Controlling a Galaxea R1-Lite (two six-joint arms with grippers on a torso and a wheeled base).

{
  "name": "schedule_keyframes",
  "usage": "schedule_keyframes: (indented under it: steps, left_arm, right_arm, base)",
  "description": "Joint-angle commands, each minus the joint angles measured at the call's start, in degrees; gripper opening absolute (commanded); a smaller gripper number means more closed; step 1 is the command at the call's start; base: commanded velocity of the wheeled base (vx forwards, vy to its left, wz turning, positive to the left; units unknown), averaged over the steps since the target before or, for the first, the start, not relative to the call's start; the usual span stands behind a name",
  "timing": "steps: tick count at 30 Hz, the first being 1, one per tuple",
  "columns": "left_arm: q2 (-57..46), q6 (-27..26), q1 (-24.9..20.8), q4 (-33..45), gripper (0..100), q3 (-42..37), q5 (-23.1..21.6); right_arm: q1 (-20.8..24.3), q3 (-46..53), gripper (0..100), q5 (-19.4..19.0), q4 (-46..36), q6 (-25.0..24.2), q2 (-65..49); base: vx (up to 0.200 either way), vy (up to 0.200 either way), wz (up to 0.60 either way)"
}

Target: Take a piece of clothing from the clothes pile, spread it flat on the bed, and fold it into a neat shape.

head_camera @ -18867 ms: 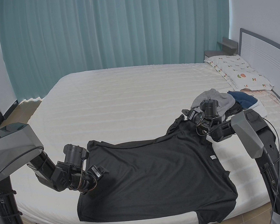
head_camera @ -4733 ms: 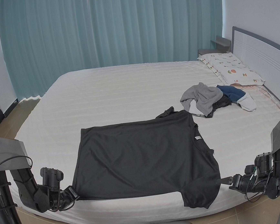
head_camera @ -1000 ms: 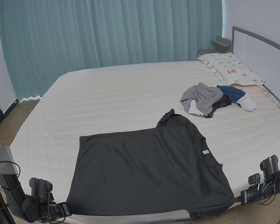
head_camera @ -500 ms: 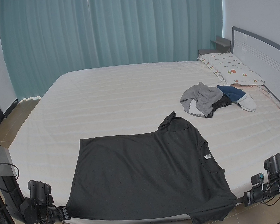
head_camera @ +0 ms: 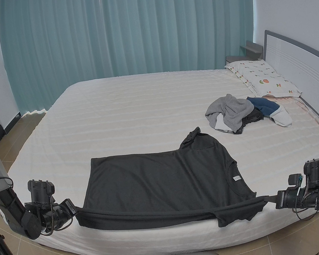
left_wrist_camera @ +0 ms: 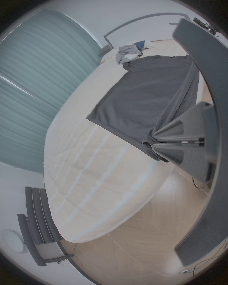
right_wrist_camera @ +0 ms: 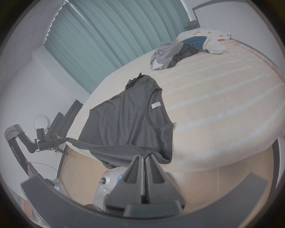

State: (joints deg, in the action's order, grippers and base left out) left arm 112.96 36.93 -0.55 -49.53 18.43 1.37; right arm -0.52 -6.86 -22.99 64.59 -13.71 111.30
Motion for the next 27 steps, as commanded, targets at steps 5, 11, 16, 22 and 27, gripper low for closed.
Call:
schedule_keyframes:
  steps: [5, 11, 16, 22, 27]
  left_arm:
    - [1.56, 0.16, -0.24, 0.05, 0, 4.07, 0.04]
    - [2.53, 3.06, -0.24, 0.05, 0, 6.79, 0.74]
    - [-0.63, 4.65, -0.24, 4.09, 0, 7.23, 0.48]
    - [-2.39, 4.82, -0.24, 7.87, 0, 7.76, 0.39]
    - [-2.66, 4.73, -0.24, 8.22, 0, 6.53, 0.48]
  right_arm:
    - [0.0, -4.12, 0, -0.21, -0.25, -0.26, 1.9]
    - [-0.18, -6.67, 0, -0.21, 0.45, -0.61, 2.87]
    - [-0.09, -5.62, 0, -0.91, -0.25, -1.58, 0.5]
    - [0.08, -2.45, 0, -1.53, 0.45, -0.96, 0.15]
    - [0.08, -0.78, 0, -1.53, 0.45, -0.88, -1.26]
  base:
    - [0.0, 0.0, 0.0]
    - [0.0, 0.0, 0.0]
    - [0.0, 0.0, 0.0]
    - [0.0, 0.0, 0.0]
    - [0.0, 0.0, 0.0]
